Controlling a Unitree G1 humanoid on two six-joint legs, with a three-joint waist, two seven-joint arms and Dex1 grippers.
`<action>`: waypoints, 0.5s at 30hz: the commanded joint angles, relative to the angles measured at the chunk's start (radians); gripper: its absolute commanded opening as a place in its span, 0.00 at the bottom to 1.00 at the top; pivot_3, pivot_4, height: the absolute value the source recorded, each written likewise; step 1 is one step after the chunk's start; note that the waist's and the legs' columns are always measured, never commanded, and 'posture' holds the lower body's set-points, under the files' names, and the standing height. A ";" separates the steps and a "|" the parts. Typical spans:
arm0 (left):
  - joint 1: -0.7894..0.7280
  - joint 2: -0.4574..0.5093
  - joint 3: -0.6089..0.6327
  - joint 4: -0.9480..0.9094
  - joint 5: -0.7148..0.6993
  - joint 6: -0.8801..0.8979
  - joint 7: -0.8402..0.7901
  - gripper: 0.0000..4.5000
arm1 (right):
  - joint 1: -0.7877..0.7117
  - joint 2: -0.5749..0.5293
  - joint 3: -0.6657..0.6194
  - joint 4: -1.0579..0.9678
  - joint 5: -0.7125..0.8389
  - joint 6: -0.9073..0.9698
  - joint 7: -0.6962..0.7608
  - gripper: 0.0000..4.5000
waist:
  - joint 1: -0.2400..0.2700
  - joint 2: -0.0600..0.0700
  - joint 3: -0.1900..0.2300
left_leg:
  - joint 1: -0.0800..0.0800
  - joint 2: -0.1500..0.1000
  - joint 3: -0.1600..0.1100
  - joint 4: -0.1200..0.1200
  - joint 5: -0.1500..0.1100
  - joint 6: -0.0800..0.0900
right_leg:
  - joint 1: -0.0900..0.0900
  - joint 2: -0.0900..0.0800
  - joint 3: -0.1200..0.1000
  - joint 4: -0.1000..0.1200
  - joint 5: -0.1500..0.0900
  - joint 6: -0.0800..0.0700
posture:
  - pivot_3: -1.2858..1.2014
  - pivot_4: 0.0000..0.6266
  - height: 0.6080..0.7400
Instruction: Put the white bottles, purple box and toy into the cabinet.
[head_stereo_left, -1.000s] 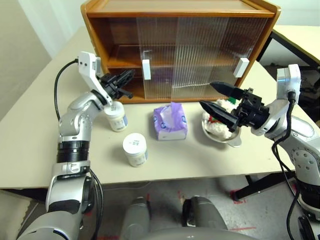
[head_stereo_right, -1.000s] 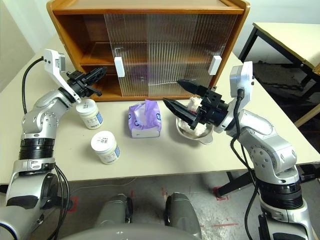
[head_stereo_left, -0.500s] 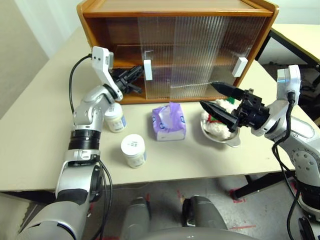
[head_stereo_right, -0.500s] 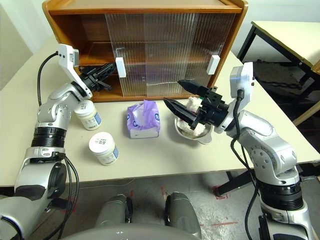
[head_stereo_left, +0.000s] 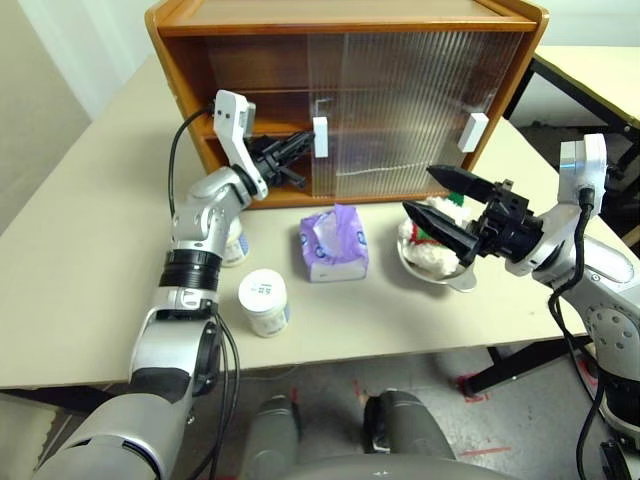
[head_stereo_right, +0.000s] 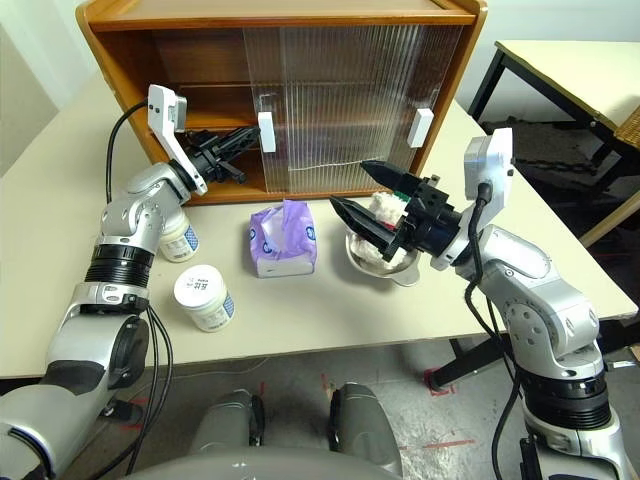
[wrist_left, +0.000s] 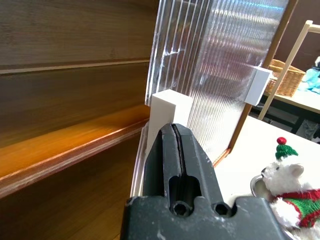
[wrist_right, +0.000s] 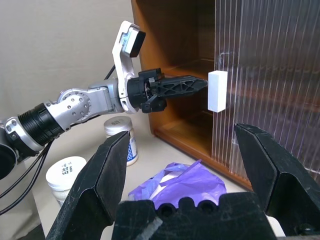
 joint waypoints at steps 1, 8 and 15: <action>-0.020 -0.011 -0.014 0.031 0.016 -0.014 -0.013 0.00 | 0.012 -0.008 -0.020 -0.027 0.005 0.000 -0.008 1.00 | -0.002 0.000 0.000 | 0.000 0.000 0.000 0.000 0.000 0.000 | 0.000 0.000 0.000 0.000 0.000 0.000 | 0.45 0.00 1.00; -0.020 -0.015 -0.012 0.045 0.020 -0.025 -0.016 0.00 | 0.012 -0.009 -0.022 -0.026 0.005 -0.002 -0.012 1.00 | -0.003 0.000 0.000 | 0.000 0.000 0.000 0.000 0.000 0.000 | 0.000 0.000 0.000 0.000 0.000 0.000 | 0.45 0.00 1.00; -0.025 -0.026 -0.013 0.067 0.027 -0.035 -0.018 0.00 | 0.011 -0.008 -0.023 -0.031 0.007 0.000 -0.018 1.00 | -0.003 0.000 0.000 | 0.000 0.000 0.000 0.000 0.000 0.000 | 0.000 0.000 0.000 0.000 0.000 0.000 | 0.45 0.00 1.00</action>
